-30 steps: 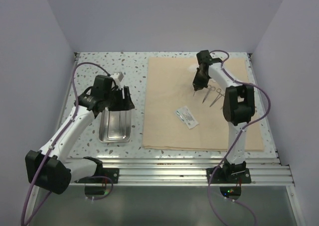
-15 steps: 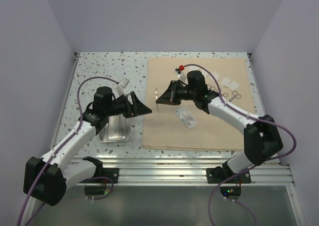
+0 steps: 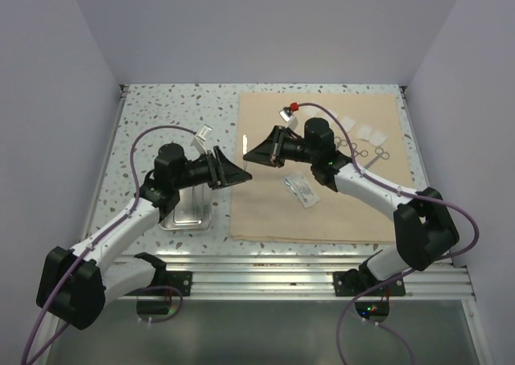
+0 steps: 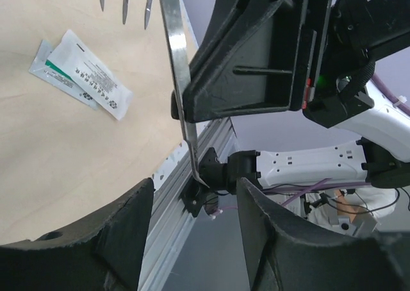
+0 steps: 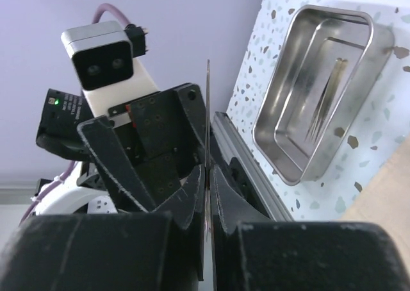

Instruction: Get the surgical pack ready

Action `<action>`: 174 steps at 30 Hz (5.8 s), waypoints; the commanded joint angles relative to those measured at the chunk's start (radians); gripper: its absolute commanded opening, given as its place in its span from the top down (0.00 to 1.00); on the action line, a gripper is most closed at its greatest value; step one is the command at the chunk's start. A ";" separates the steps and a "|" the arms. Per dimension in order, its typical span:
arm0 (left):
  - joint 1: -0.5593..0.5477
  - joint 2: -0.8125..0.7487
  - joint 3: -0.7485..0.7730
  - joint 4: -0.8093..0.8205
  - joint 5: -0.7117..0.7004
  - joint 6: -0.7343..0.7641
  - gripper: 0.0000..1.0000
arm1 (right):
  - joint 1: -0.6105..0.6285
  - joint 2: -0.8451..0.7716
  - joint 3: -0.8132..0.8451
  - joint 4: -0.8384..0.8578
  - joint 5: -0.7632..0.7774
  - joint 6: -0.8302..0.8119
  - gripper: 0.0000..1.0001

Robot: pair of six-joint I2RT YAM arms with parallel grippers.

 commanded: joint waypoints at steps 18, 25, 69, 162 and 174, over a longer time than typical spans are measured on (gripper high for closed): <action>-0.001 0.092 0.012 0.176 0.034 -0.058 1.00 | 0.027 -0.018 -0.036 0.122 -0.079 0.047 1.00; 0.051 0.045 0.039 -0.092 -0.079 0.088 1.00 | 0.025 0.009 0.117 -0.294 0.047 -0.133 0.60; 0.192 0.244 0.303 -0.879 -0.556 0.531 0.41 | -0.429 0.772 0.917 -1.221 0.918 -0.629 0.58; -0.201 0.646 0.512 -0.179 -0.114 0.136 1.00 | -0.111 0.057 0.359 -1.042 0.413 -0.325 0.95; -0.012 0.283 0.266 -0.721 -0.546 0.428 1.00 | -0.395 0.258 0.559 -1.221 0.643 -0.525 0.42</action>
